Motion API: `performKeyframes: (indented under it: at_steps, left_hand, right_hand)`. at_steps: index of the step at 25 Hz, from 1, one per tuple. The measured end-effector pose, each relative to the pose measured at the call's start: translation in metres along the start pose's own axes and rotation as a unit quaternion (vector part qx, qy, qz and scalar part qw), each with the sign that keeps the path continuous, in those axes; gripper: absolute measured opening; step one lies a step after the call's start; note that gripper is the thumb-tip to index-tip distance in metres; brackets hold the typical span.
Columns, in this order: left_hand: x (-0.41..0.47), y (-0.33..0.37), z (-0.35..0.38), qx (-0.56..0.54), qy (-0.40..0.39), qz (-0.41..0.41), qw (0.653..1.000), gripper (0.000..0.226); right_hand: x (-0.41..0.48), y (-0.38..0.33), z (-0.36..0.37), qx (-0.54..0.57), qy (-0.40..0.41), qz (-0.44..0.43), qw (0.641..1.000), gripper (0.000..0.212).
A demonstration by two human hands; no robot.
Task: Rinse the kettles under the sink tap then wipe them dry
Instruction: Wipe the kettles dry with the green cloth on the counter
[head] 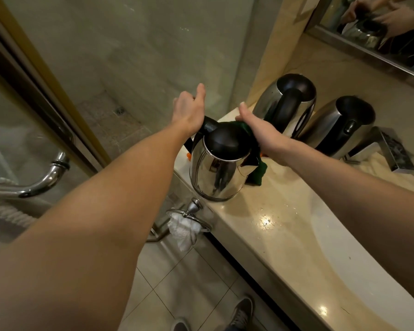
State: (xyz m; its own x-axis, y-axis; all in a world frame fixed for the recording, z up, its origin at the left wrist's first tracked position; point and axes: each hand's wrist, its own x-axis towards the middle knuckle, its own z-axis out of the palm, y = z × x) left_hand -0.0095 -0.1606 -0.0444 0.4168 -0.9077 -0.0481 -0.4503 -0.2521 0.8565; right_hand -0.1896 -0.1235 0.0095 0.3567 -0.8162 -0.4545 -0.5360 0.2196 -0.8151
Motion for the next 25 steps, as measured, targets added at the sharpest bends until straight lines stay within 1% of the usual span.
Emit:
performKeyframes:
  at_steps: [2, 5, 9, 12, 15, 17, 19, 22, 25]
  left_hand:
    - [-0.004, 0.003, -0.001, -0.003, 0.009, -0.003, 1.0, 0.06]
    - [-0.009, 0.006, -0.003, -0.008, 0.032, -0.015, 0.999, 0.059]
    - [-0.014, 0.003, -0.001, -0.015, 0.066, -0.025, 0.997, 0.06]
    - [-0.024, 0.007, -0.001, -0.006, 0.091, -0.044, 0.995, 0.059]
    - [-0.043, 0.016, 0.003, -0.004, 0.116, -0.074, 0.991, 0.059]
    - [-0.059, 0.024, 0.009, 0.016, 0.143, -0.103, 0.984, 0.062]
    - [-0.071, 0.03, 0.013, 0.036, 0.151, -0.118, 0.981, 0.064]
    - [-0.078, 0.035, 0.014, 0.06, 0.146, -0.127, 0.979, 0.062]
    - [-0.08, 0.036, 0.011, 0.067, 0.141, -0.127, 0.98, 0.061]
  right_hand:
    - [0.001, 0.014, -0.002, 0.106, 0.023, 0.053, 0.993, 0.082]
    - [-0.006, 0.04, 0.004, 0.257, 0.064, 0.093, 0.96, 0.087]
    - [-0.029, 0.061, 0.028, 0.42, 0.134, 0.097, 0.892, 0.086]
    - [-0.045, 0.06, 0.05, 0.495, 0.157, 0.085, 0.85, 0.086]
    - [-0.054, 0.05, 0.054, 0.537, 0.175, 0.071, 0.822, 0.086]
    - [-0.055, 0.041, 0.046, 0.541, 0.201, 0.063, 0.814, 0.083]
    - [-0.056, 0.033, 0.038, 0.532, 0.216, 0.058, 0.817, 0.081]
    - [-0.059, 0.026, 0.039, 0.508, 0.223, 0.061, 0.829, 0.078]
    - [-0.062, 0.026, 0.045, 0.501, 0.207, 0.068, 0.838, 0.075]
